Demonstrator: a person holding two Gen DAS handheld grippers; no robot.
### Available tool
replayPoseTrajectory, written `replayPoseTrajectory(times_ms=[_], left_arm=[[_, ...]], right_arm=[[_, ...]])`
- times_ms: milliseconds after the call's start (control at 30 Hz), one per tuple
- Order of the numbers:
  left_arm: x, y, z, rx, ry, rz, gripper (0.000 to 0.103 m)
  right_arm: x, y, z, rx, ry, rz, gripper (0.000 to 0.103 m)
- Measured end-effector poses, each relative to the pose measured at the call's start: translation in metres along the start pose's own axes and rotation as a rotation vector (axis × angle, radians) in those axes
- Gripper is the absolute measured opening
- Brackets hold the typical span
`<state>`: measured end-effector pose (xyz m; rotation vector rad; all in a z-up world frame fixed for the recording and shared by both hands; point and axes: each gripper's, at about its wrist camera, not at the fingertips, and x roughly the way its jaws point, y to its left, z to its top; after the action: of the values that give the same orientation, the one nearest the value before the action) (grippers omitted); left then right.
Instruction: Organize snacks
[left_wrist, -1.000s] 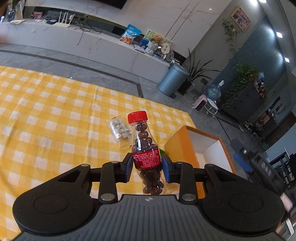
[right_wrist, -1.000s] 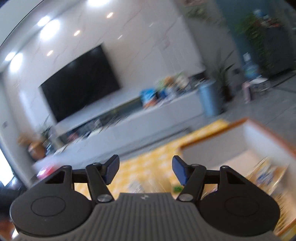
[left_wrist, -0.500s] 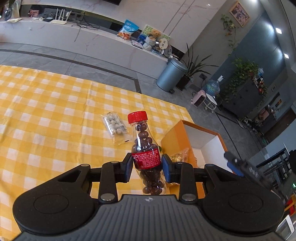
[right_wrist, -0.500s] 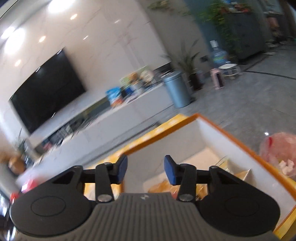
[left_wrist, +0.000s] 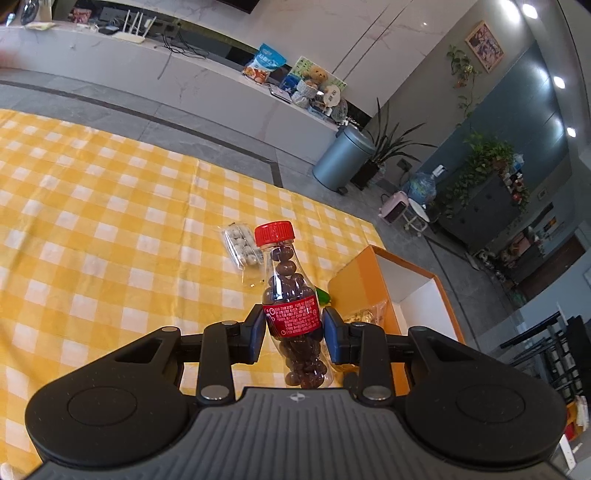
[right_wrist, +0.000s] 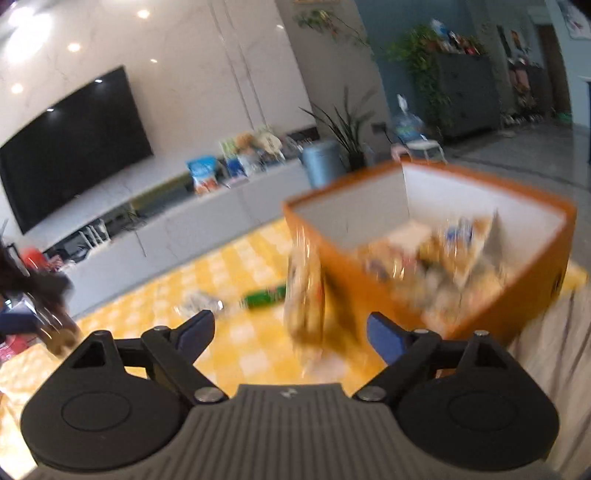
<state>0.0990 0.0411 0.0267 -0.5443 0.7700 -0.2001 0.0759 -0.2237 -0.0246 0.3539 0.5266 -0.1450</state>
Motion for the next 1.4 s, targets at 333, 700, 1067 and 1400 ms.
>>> replayPoseTrajectory(times_ms=[333,700,1067,1400], left_arm=[[0.005,0.018,-0.005,-0.035,0.04,-0.07,0.037],[0.017,0.028,-0.01,-0.074,0.088,-0.076,0.037],[0.014,0.027,-0.011,-0.071,0.09,-0.079,0.037],[-0.003,0.003,-0.008,-0.036,0.052,-0.053,0.037]], right_arm=[[0.049,0.026,-0.01,0.061,-0.131,-0.205,0.099],[0.082,0.034,-0.025,0.205,-0.138,-0.338,0.08],[0.089,0.029,-0.024,0.143,-0.072,-0.307,0.027],[0.051,0.021,-0.003,0.186,-0.043,-0.087,0.026]])
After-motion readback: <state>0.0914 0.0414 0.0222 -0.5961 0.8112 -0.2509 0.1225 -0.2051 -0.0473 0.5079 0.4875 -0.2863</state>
